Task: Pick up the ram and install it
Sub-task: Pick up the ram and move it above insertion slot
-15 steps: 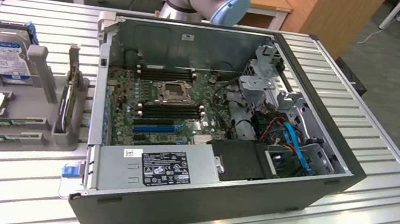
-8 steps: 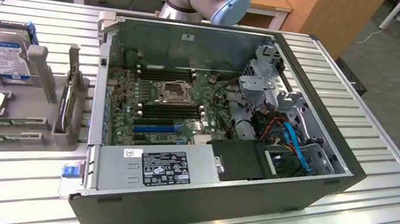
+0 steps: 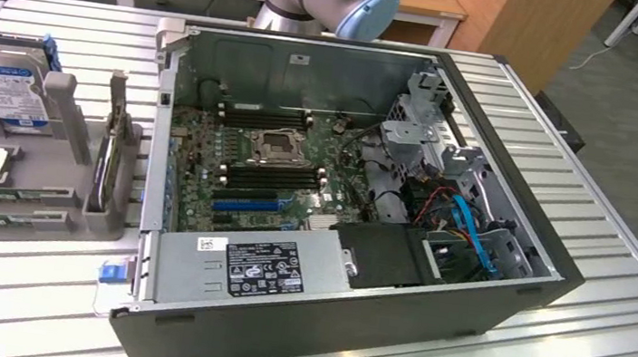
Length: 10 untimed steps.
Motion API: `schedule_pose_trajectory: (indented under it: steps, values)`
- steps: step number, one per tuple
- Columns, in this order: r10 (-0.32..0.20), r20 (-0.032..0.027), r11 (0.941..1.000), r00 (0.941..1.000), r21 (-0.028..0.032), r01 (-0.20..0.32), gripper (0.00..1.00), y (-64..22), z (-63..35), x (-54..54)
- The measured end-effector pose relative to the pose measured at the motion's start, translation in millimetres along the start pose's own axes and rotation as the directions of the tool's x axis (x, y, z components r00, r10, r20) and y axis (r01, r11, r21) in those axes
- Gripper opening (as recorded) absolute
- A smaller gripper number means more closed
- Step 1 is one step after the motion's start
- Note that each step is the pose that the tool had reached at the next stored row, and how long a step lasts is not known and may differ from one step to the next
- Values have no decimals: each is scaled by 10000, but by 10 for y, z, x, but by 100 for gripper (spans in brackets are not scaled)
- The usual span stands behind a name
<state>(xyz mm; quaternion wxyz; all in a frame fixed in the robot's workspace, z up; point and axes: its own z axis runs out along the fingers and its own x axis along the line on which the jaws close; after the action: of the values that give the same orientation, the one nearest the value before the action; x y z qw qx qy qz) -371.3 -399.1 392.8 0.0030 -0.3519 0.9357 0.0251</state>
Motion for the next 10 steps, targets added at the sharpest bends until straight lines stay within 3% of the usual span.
schedule_pose_trajectory:
  steps: [5, 10]
  values:
    - [-902, -40, 9959, 9959, -23, 902, 24, 0, 0, 0]
    - [-1808, -78, 9835, 9835, -50, 1808, 24, 0, 0, 0]
